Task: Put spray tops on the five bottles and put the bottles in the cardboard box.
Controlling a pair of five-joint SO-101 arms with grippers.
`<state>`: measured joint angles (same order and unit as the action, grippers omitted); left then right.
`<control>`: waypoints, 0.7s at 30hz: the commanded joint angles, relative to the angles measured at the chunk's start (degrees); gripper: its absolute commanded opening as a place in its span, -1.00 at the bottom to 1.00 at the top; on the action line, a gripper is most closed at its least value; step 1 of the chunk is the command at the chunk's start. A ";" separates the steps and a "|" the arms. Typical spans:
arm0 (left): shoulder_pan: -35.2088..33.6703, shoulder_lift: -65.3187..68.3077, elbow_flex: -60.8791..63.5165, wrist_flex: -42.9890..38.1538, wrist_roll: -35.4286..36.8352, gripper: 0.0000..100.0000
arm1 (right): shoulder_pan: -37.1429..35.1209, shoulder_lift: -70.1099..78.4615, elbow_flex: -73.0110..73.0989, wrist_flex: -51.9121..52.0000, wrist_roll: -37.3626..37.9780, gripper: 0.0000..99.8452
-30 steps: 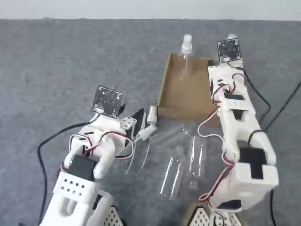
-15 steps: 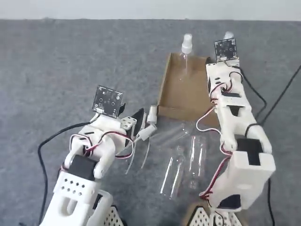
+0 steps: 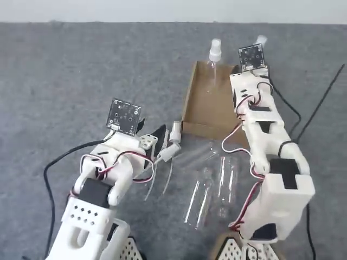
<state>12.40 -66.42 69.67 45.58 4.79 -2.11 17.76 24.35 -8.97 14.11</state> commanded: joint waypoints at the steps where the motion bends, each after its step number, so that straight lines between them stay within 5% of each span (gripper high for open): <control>1: -0.26 -1.14 -0.13 -0.09 -0.53 -0.66 | -0.04 -0.92 -4.40 2.77 0.97 -0.51; 21: -0.26 -1.14 -0.13 -0.09 -0.62 -0.66 | -1.27 -10.95 -9.49 12.62 0.62 -0.41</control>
<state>12.40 -66.42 69.67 45.58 4.62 -2.73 13.89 20.04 1.14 14.02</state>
